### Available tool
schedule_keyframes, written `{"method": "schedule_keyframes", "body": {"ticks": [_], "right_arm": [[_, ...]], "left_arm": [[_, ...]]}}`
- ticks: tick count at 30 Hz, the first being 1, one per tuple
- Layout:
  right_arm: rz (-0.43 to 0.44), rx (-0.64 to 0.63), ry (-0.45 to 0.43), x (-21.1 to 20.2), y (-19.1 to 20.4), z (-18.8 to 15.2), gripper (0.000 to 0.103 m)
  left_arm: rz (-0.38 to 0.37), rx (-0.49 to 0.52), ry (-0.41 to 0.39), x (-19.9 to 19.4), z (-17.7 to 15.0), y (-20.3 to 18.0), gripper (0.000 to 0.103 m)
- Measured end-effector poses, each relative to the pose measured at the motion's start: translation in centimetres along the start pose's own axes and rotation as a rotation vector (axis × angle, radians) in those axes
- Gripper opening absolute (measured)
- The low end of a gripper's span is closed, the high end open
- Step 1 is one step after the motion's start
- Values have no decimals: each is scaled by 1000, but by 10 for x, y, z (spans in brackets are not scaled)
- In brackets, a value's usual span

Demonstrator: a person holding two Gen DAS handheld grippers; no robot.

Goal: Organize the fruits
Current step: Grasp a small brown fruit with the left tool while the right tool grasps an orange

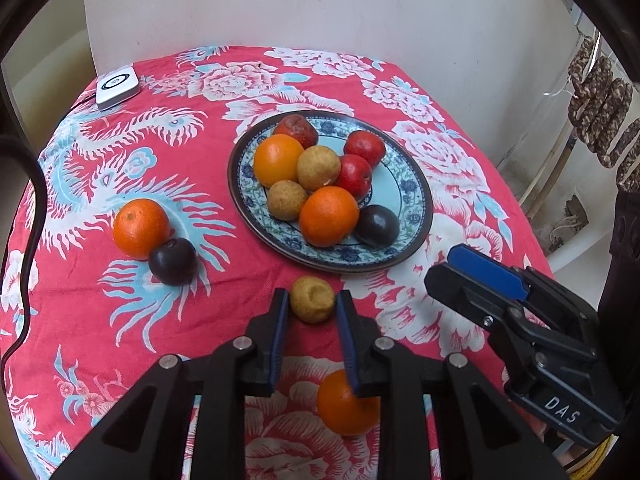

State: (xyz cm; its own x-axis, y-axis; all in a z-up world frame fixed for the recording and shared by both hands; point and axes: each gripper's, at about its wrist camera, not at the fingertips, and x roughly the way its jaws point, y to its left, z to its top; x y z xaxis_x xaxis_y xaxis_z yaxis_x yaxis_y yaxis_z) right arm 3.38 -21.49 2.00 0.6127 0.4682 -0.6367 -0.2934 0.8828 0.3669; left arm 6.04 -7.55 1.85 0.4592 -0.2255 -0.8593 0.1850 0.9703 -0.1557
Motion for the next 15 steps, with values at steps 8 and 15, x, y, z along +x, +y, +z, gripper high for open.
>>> {"method": "schedule_keyframes", "body": {"ticks": [8,15], "right_arm": [[-4,-9,3,1,3,-2,38],[-6,-29,10,-2,11,-4,38]], "left_arm": [[-13,3,-20,-8,-1,0,25],[-13,-2,-35,-19,-3,4,25]]}}
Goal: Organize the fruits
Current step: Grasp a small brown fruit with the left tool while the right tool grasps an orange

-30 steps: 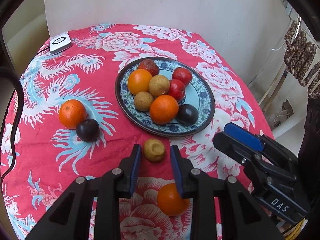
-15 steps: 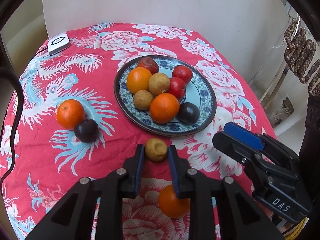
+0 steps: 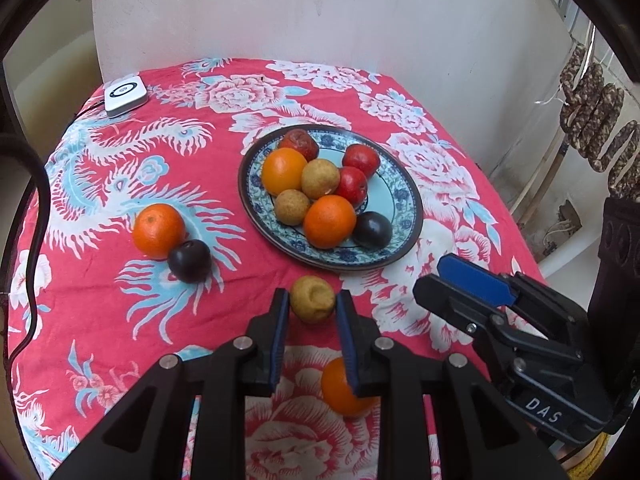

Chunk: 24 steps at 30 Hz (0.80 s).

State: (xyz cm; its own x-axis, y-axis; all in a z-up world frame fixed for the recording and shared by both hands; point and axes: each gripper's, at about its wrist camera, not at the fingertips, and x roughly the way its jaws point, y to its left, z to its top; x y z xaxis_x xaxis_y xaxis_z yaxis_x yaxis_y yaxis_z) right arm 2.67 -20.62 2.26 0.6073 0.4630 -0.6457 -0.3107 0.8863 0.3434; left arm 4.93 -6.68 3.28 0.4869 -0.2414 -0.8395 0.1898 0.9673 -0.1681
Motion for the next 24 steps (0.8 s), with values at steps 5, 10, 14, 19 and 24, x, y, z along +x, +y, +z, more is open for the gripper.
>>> {"method": "schedule_keyframes", "body": {"ticks": [5,10,14,19,24], "right_arm": [[2,-14,11,-1,6,-2,38],[12,-40,22,-2,15,-4,38],[28,-61,32,-2,23,-6,38],[47,-95,51,-1,35,-9,38],[62,-131,76,1,46,-14,38]], "left_arm": [[11,-9,-11,-7,-2,5,25],[22,-23,-25,-15,-5,12,25],[37,-34,-30,-19,-7,17,25],[64,-48,-37,-25,-10,25,25],[71,-63,-48,-30,-14,32,25]]}}
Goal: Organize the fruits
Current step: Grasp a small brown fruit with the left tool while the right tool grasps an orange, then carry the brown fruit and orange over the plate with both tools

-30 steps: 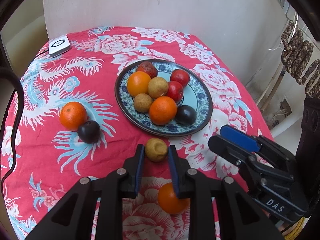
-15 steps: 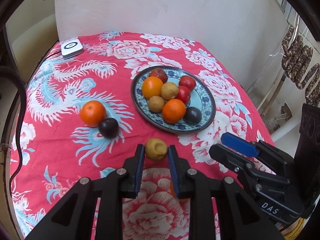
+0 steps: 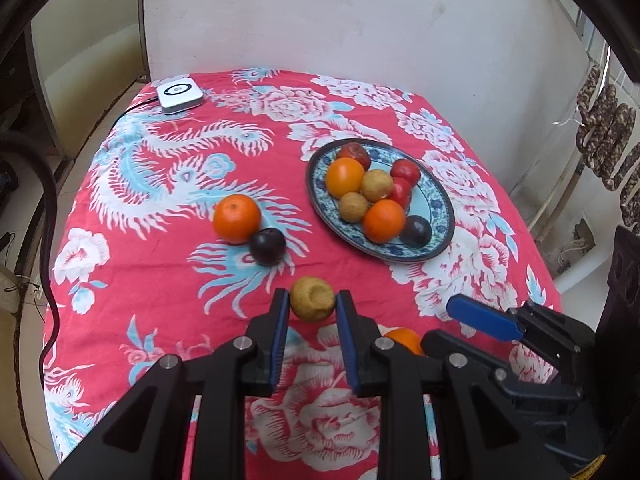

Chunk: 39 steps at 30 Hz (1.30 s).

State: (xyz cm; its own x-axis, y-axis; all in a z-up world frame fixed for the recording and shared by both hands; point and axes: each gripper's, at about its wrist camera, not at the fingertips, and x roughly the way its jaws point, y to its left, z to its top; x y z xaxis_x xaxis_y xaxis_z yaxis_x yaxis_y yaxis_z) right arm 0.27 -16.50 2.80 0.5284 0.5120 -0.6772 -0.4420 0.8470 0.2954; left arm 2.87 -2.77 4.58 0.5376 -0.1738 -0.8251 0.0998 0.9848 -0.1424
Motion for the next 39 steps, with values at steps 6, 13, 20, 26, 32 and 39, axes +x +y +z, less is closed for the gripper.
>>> {"method": "schedule_keyframes", "body": {"ticks": [6,13,20,26,32,39], "right_arm": [[13,-29,39,8,9,-4,38],[24,-53,61,12,16,-5,38],[33,-78,83,16,22,-8,38],[31,-64,85,19,19,-8,35],[25,-50,98,24,15,-8,35],[36,-41,84,23,11,-7,33]], "left_arm": [[-3,-22,-7,-3,-2,8,25],[-10,-40,-11,-5,-4,14,25],[-15,-49,-17,-6,-5,17,25],[-17,-47,-16,-6,-5,17,25],[-21,-47,-16,-5,-6,17,25],[-50,-56,-18,-6,-3,15,25]]}}
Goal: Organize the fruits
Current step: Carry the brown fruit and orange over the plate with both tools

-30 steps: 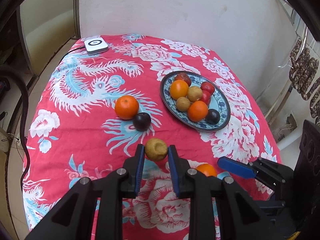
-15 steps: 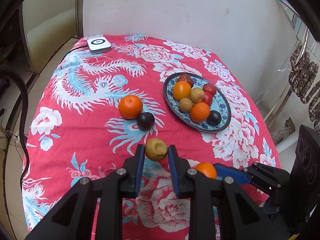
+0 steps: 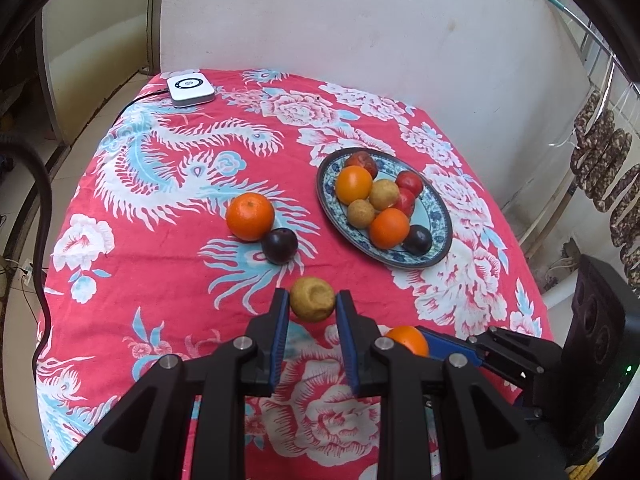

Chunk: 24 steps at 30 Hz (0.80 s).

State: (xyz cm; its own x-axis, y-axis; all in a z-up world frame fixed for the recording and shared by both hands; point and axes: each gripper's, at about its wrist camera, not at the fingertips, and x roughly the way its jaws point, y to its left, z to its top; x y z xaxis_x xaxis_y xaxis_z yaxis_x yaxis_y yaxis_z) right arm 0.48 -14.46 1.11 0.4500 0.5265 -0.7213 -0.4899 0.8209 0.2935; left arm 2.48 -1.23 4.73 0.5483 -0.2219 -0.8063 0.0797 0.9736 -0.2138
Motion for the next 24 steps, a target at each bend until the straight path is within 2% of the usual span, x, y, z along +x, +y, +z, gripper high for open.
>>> {"method": "schedule_keyframes", "body": {"ticks": [24], "right_arm": [[-49,71,-110,-27,-37,27,33]], "left_arm": [[-58,38,-26,6,27,-23,25]]}}
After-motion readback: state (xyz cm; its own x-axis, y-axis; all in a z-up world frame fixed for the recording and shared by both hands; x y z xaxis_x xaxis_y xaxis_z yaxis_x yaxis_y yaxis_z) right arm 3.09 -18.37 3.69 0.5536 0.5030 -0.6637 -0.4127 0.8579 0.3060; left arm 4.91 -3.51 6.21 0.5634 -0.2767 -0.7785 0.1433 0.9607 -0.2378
